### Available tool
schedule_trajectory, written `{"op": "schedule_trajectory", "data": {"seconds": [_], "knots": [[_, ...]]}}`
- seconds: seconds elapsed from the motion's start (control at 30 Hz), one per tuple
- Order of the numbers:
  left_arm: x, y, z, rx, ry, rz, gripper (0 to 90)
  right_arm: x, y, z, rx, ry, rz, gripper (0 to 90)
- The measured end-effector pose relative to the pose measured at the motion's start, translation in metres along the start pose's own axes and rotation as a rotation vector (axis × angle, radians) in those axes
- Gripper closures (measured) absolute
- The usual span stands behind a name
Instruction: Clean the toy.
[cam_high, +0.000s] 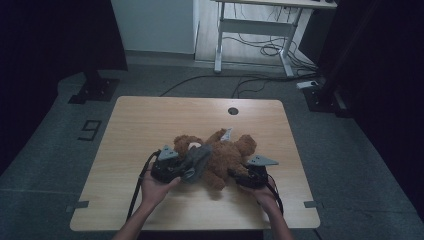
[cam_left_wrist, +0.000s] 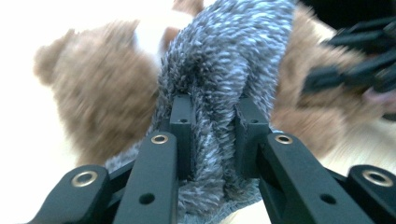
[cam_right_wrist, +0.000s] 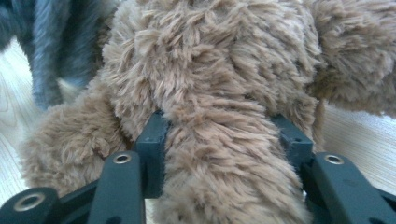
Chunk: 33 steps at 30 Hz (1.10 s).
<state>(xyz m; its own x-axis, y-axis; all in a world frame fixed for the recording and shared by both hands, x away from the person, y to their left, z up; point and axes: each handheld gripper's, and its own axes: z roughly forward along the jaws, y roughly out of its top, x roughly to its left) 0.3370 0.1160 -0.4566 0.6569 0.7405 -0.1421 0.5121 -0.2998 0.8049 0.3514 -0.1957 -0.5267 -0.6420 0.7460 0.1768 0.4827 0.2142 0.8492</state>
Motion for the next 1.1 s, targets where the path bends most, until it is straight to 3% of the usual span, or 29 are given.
{"op": "schedule_trajectory", "data": {"seconds": [0.07, 0.1, 0.13, 0.2, 0.3, 0.37, 0.53, 0.67, 0.73, 0.8, 0.9, 0.97, 1.1], "knots": [[-0.009, 0.012, 0.006, -0.005, -0.004, 0.024, 72.6, 0.000, -0.001, 0.000, -0.003, 0.003, -0.003, 50.5], [-0.019, 0.025, 0.018, -0.007, -0.010, 0.048, 72.6, -0.001, -0.002, 0.000, -0.005, 0.012, -0.002, 51.4], [-0.019, 0.025, 0.018, -0.007, -0.010, 0.048, 72.6, -0.001, -0.002, 0.000, -0.005, 0.012, -0.002, 51.4], [-0.030, 0.034, 0.034, 0.019, 0.003, 0.080, 72.6, -0.002, -0.002, -0.001, -0.007, 0.017, 0.000, 52.3], [-0.033, 0.034, 0.051, 0.051, 0.028, 0.098, 72.7, -0.003, -0.004, -0.002, -0.008, 0.017, -0.004, 55.7], [-0.028, 0.029, 0.050, 0.036, 0.028, 0.082, 72.8, -0.004, -0.004, -0.002, -0.006, 0.017, -0.009, 56.5], [-0.019, 0.020, 0.028, 0.000, 0.067, 0.090, 73.2, -0.003, -0.004, -0.002, 0.003, 0.024, -0.021, 57.9], [-0.005, 0.015, 0.004, -0.042, 0.132, 0.080, 73.2, -0.005, -0.005, -0.002, 0.001, 0.028, -0.012, 57.9], [0.004, 0.011, -0.002, -0.038, 0.171, 0.073, 73.2, -0.005, -0.005, -0.002, 0.001, 0.028, -0.009, 57.9], [0.020, 0.002, -0.003, -0.003, 0.246, 0.067, 73.4, -0.005, -0.005, -0.002, 0.001, 0.025, -0.012, 58.1], [0.047, -0.016, 0.000, 0.031, 0.243, -0.029, 73.4, -0.005, -0.006, -0.001, 0.004, 0.026, -0.014, 58.1], [0.060, -0.026, 0.003, 0.061, 0.263, -0.061, 73.4, -0.005, -0.006, -0.001, 0.004, 0.026, -0.014, 58.1], [0.073, -0.044, 0.009, 0.093, 0.248, -0.120, 73.4, -0.007, -0.006, -0.001, 0.005, 0.025, -0.010, 58.1]]}}
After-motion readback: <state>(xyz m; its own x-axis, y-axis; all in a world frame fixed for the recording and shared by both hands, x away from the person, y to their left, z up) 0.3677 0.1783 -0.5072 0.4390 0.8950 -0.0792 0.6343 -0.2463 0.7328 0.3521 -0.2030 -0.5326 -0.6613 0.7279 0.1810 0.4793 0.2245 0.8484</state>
